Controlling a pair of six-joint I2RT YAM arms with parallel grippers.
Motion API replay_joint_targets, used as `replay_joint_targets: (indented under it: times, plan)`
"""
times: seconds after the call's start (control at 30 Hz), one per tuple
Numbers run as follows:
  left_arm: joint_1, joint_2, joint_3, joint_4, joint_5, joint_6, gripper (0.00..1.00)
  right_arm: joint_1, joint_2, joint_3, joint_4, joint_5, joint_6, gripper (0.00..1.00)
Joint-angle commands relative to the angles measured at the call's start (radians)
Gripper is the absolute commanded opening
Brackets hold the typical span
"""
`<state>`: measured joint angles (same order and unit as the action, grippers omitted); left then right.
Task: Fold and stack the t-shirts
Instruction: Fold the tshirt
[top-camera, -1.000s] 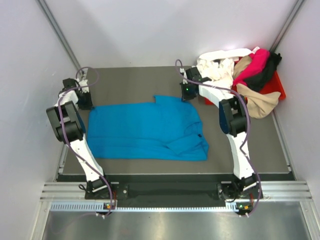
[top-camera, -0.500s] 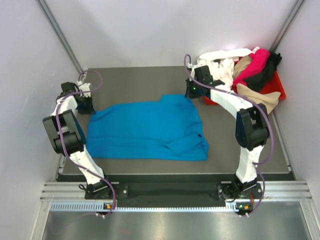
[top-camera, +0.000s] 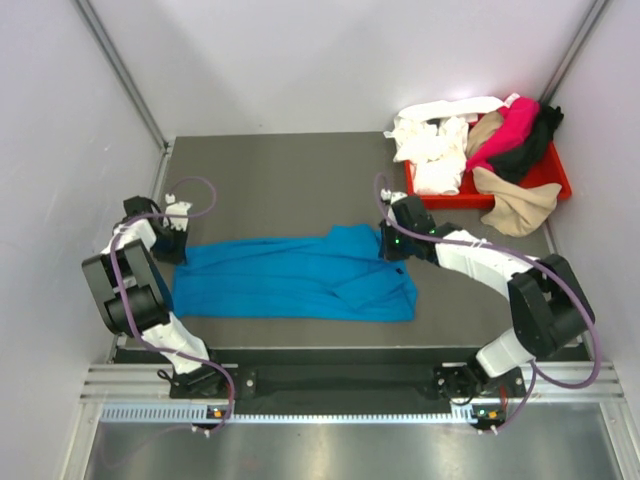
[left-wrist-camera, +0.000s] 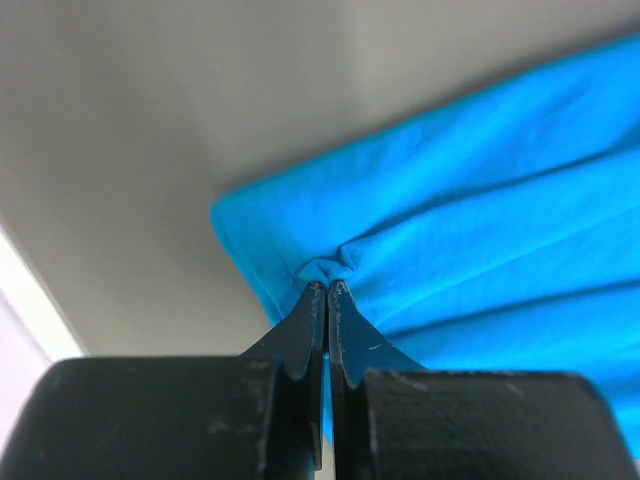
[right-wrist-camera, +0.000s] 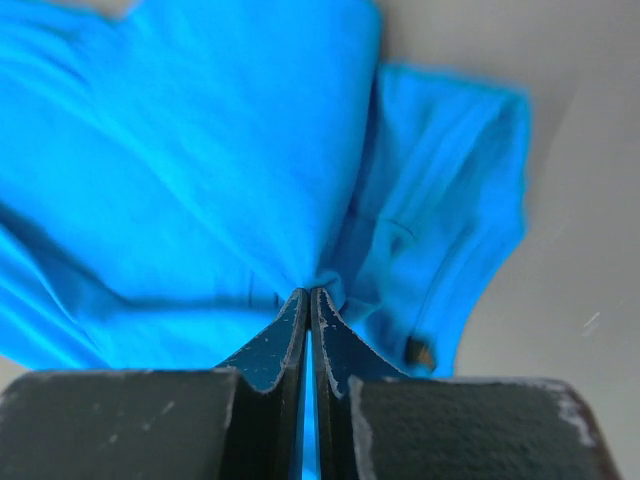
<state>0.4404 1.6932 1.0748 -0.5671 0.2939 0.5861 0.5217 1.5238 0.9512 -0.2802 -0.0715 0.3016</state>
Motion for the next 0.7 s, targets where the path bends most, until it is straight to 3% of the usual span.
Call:
replay_joint_targets:
  times: [0.0,0.17,0.67]
  plan:
    - [0.011,-0.021,-0.027,0.055,-0.05,0.089,0.0,0.029,-0.053,-0.078,0.076,0.059,0.082,0.0]
    - [0.029,-0.029,0.005,0.058,-0.033,0.081,0.0,0.032,-0.119,-0.153,0.044,0.136,0.122,0.0]
    - [0.073,-0.07,0.007,0.049,0.014,0.145,0.0,0.09,-0.205,-0.238,0.018,0.171,0.271,0.0]
